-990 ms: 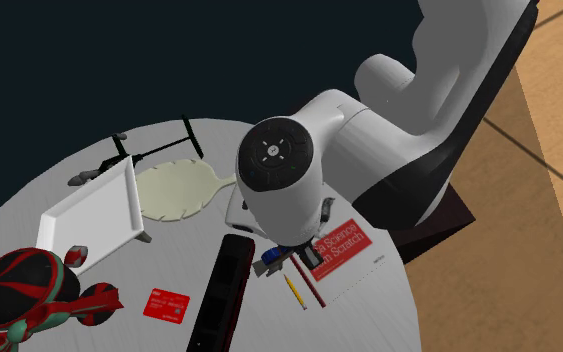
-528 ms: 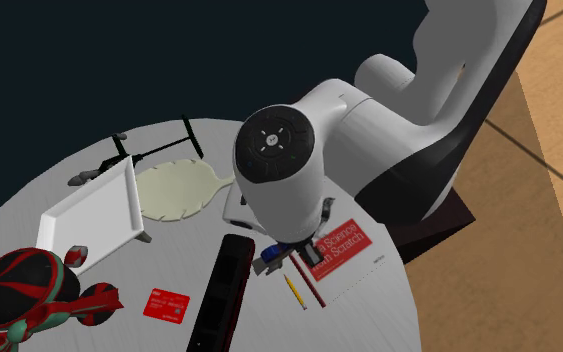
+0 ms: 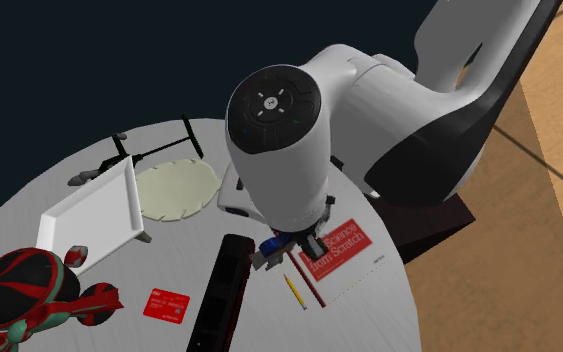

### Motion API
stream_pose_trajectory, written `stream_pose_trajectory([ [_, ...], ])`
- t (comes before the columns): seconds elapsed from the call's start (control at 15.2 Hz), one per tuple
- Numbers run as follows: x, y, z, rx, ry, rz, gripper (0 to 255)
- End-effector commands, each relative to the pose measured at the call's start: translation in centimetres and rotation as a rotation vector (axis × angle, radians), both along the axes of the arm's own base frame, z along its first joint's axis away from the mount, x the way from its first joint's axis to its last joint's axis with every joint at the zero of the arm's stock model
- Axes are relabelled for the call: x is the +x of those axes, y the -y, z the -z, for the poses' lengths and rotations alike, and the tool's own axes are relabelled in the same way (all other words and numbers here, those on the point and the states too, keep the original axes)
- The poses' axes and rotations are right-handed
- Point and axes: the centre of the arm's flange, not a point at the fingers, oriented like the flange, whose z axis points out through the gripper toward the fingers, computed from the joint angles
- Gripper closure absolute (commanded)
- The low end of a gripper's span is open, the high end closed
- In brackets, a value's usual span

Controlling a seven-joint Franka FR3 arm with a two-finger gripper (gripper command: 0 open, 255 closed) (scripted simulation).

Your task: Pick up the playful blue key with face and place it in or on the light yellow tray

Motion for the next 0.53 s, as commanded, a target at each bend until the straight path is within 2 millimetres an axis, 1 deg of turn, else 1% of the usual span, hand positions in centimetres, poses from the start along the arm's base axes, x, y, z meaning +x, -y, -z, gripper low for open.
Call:
stream_pose_trajectory([
  [0.0, 0.0, 0.0, -1.2, 0.0, 0.0, 0.0, 255],
  [0.4, 0.0, 0.0, -4.4, 0.0, 0.0, 0.0, 255],
  [0.46, 0.0, 0.0, -4.5, 0.0, 0.0, 0.0, 255],
])
